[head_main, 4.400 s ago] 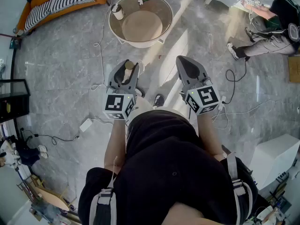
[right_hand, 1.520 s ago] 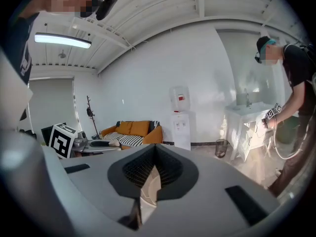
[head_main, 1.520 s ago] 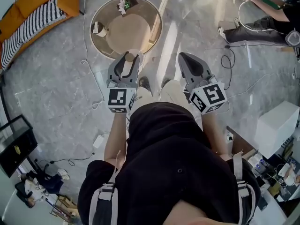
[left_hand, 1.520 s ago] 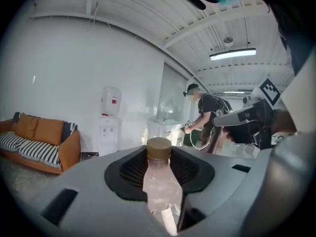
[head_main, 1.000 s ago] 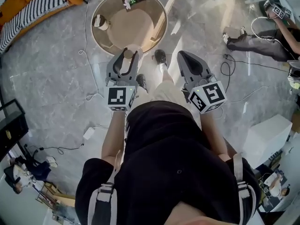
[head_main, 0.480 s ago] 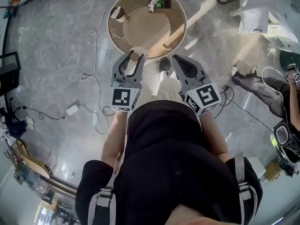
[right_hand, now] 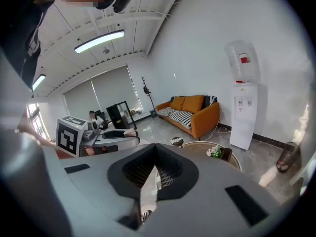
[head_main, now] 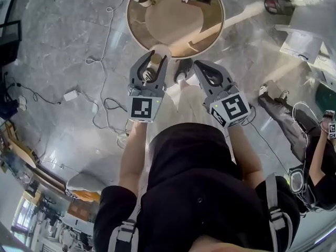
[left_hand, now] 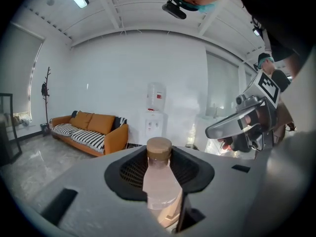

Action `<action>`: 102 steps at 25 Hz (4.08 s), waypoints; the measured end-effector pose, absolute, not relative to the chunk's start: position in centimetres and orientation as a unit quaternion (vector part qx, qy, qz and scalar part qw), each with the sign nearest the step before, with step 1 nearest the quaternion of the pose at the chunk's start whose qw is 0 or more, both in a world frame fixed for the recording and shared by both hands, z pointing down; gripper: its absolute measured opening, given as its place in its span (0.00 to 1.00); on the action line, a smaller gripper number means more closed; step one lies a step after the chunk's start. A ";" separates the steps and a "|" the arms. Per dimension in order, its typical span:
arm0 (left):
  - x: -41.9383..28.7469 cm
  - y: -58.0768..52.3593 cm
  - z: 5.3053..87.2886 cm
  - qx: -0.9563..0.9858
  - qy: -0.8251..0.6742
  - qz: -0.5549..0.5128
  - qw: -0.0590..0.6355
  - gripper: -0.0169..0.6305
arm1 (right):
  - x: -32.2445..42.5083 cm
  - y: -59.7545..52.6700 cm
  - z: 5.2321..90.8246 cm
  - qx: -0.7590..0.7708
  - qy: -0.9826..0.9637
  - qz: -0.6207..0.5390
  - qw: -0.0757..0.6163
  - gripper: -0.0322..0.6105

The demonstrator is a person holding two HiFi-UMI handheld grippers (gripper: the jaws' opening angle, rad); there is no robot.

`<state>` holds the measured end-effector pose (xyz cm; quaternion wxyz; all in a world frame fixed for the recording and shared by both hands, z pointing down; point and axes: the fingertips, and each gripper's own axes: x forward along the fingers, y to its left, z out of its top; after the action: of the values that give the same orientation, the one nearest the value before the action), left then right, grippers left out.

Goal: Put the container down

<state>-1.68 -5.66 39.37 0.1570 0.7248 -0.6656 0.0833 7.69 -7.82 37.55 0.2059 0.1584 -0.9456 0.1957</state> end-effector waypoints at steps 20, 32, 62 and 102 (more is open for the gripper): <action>-2.2 -10.1 55.6 0.740 -0.633 0.130 0.187 0.25 | 5.2 -12.0 50.2 0.114 -0.957 0.184 0.193 0.05; -2.1 -14.1 66.1 0.749 -0.616 0.150 0.191 0.25 | 6.5 -16.3 56.8 0.153 -0.945 0.158 0.242 0.05; 0.7 -21.6 78.4 0.758 -0.583 0.203 0.208 0.25 | 9.3 -20.4 63.7 0.183 -0.924 0.190 0.276 0.06; -1.0 -17.4 72.7 0.783 -0.558 0.208 0.182 0.28 | 9.8 -15.9 59.2 0.280 -0.902 0.157 0.290 0.06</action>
<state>-1.04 -17.40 72.70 0.1822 0.7826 -0.5579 0.2077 9.75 -15.85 59.25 0.2896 0.2797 -0.9018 0.1569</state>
